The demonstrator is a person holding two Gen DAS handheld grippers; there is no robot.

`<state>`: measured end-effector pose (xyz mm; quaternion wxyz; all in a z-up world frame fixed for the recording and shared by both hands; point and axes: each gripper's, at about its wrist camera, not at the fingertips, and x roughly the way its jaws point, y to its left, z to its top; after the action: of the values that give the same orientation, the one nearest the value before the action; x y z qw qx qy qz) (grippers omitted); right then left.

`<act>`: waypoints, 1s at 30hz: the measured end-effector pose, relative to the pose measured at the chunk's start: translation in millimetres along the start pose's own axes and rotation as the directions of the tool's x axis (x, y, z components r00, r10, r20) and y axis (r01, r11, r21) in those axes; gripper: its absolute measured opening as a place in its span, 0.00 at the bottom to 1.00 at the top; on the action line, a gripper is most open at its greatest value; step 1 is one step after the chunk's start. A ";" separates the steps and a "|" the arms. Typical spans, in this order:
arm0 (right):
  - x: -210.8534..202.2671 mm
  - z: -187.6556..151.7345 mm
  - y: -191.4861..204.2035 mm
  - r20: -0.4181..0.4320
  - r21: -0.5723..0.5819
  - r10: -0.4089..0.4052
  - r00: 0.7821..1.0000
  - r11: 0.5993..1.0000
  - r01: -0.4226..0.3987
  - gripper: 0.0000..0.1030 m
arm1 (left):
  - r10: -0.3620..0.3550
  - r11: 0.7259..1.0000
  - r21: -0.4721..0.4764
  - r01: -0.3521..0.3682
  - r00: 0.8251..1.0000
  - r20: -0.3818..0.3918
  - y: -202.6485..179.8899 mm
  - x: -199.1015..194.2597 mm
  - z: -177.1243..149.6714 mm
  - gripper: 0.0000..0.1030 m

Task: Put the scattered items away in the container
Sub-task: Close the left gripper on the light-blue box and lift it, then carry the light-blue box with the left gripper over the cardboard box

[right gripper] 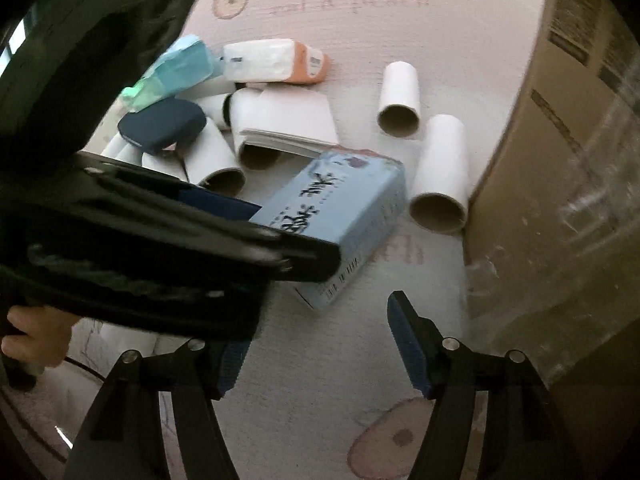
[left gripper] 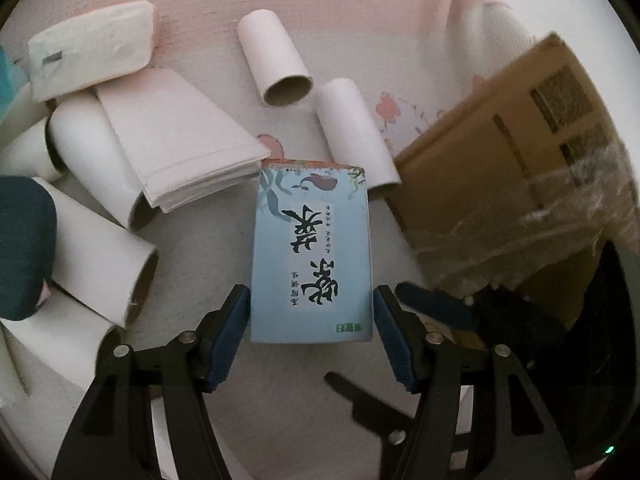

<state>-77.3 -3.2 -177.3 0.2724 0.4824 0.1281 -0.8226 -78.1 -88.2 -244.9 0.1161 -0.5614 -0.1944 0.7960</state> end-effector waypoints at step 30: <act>-89.0 74.4 -10.5 0.234 0.090 0.181 0.955 0.974 -0.207 0.72 | 0.191 0.917 0.218 -0.335 0.845 0.499 -39.3 -175.7 -13.9 0.63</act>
<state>-102.8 -0.9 -63.6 0.3367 0.4115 0.0015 -0.8469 -6.1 -121.3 -82.6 0.0372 -0.3502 -0.0151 0.9358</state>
